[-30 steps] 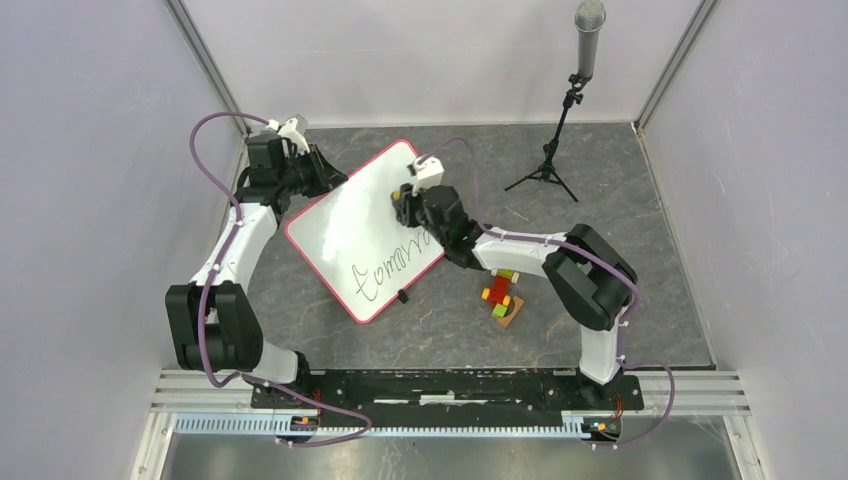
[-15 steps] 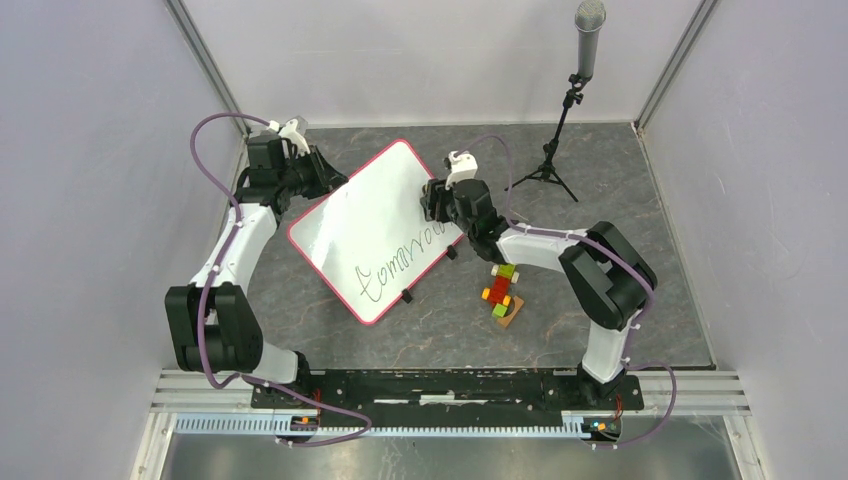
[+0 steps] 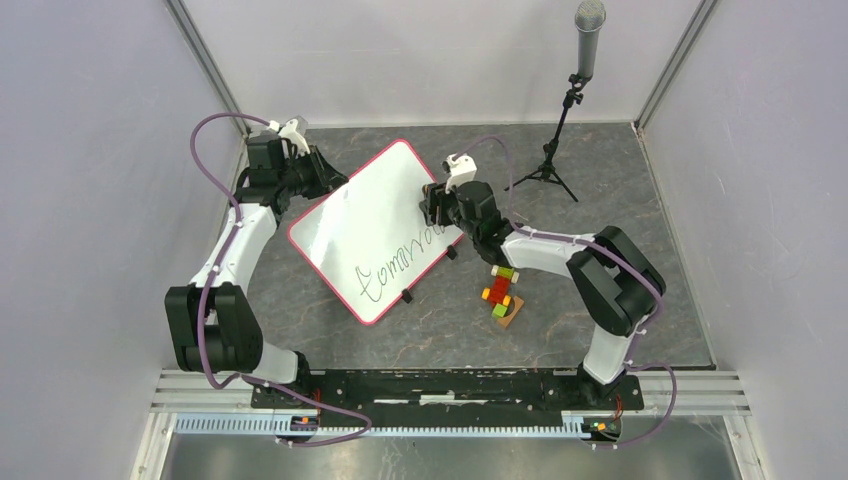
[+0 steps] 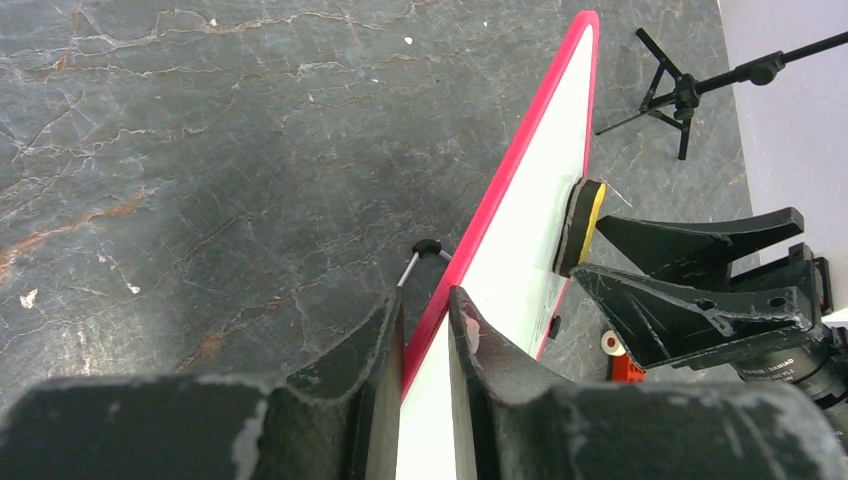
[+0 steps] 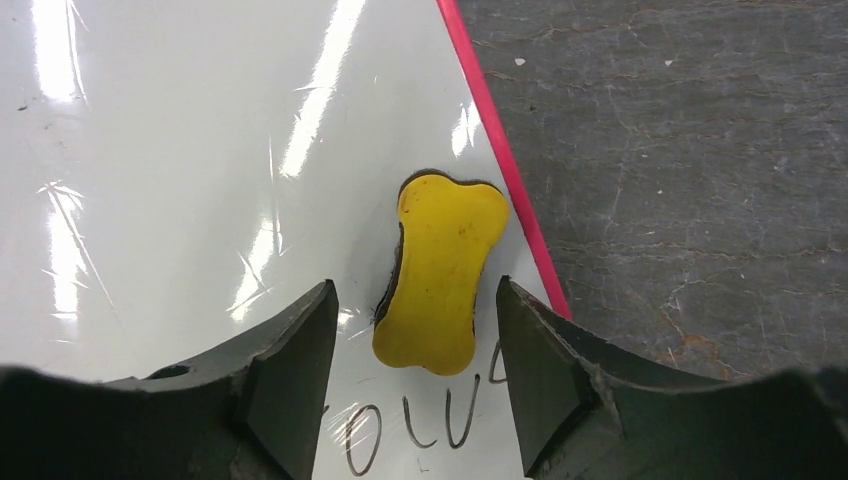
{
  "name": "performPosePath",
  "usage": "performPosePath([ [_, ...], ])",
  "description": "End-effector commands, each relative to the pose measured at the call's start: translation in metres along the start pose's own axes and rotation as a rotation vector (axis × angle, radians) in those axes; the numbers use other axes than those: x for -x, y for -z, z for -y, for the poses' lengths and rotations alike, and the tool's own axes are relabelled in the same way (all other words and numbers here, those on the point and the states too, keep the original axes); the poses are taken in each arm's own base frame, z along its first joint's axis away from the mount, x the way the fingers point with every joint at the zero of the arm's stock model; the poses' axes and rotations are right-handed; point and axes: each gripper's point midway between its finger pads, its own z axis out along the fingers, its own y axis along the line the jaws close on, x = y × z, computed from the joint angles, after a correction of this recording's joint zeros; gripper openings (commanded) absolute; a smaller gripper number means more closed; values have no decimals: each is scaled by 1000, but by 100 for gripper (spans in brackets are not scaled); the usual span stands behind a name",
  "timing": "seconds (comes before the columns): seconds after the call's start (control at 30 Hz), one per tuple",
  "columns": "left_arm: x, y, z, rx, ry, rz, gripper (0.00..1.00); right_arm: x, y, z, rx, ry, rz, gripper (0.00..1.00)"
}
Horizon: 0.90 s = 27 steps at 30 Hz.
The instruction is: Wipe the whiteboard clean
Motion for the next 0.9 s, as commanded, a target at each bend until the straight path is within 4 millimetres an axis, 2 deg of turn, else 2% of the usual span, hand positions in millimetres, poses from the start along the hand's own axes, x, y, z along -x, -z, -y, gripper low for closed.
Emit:
performPosePath([
  [0.0,-82,2,-7,16,128,-284,27,13,-10,-6,27,0,25,64],
  [0.07,-82,2,-7,15,130,-285,27,12,-14,-5,19,1,17,60],
  [0.2,-82,2,-6,10,132,-285,27,11,-20,-3,5,2,8,44],
  [0.27,-83,2,-6,9,133,-287,27,13,-20,-1,0,0,10,43],
  [0.43,-83,2,-6,10,134,-287,26,22,-19,0,-4,8,31,48],
  [0.57,-83,1,-6,9,135,-288,26,29,-22,4,-19,24,34,42],
  [0.7,-84,1,-6,10,133,-289,26,25,-20,8,-26,13,28,36],
  [0.87,-83,2,-6,12,130,-284,26,8,-18,16,-37,-34,-6,32],
])
